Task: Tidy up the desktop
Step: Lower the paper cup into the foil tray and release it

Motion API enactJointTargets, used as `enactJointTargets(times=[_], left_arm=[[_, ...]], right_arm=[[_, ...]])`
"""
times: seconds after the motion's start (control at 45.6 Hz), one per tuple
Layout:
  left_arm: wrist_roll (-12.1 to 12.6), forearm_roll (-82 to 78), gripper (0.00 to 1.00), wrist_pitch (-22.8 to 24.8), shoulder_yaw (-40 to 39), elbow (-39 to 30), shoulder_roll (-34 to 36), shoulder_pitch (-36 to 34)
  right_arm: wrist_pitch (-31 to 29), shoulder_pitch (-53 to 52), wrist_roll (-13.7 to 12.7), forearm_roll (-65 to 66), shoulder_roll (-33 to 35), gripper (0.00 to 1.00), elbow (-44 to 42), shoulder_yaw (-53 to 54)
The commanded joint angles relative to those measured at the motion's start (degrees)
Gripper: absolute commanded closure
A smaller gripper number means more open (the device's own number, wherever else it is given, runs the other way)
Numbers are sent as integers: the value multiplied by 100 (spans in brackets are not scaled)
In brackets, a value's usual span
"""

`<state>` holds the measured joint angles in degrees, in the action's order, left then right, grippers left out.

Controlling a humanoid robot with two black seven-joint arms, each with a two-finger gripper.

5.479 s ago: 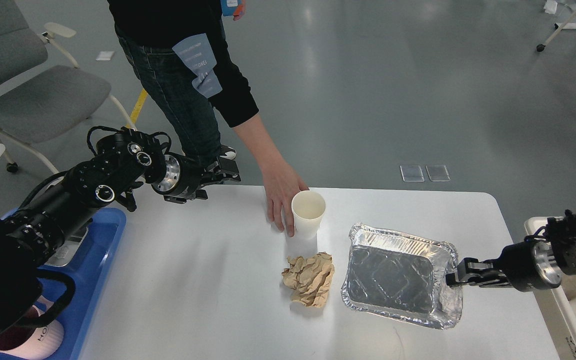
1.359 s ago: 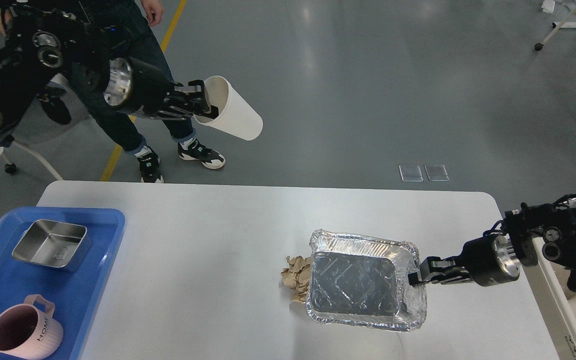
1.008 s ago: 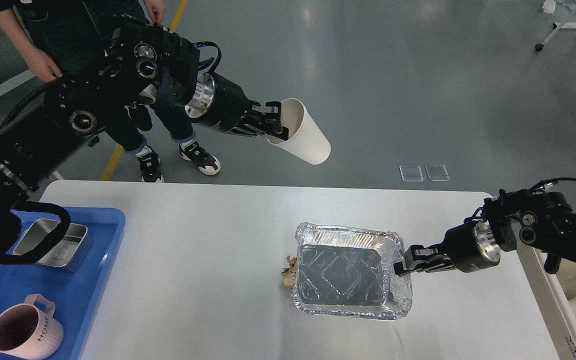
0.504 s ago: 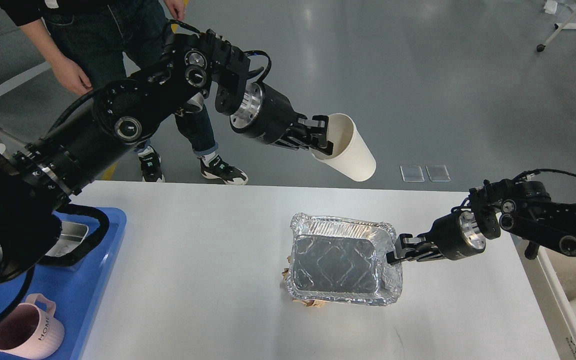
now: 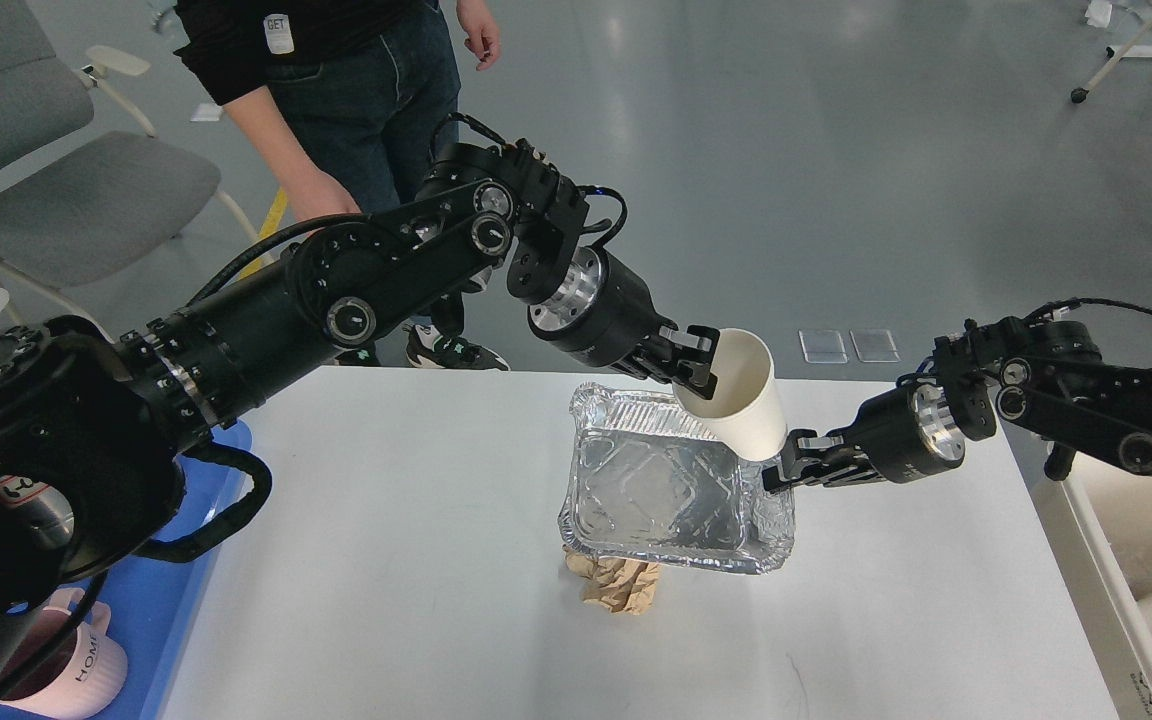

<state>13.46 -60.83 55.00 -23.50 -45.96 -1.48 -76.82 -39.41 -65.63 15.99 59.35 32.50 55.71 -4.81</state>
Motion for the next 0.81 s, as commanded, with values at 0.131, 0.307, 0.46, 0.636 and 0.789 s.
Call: enactJointTargets(times=[0.131, 0.307, 0.46, 0.636, 0.789], left_arm=[[69, -8, 87, 0, 135, -1, -19, 18], [86, -8, 86, 0, 144, -1, -10, 0], [95, -26, 86, 0, 153, -1, 34, 9], [86, -52, 68, 0, 249, -1, 69, 0], [86, -17, 25, 0, 241, -1, 113, 0]], right_arm=[[-14, -143, 1, -12, -6, 100, 1, -2], [-6, -143, 1, -12, -6, 100, -8, -2], [-14, -152, 1, -12, -15, 100, -34, -2], [-6, -161, 1, -12, -42, 100, -34, -2], [-6, -161, 1, -12, -42, 100, -34, -2]])
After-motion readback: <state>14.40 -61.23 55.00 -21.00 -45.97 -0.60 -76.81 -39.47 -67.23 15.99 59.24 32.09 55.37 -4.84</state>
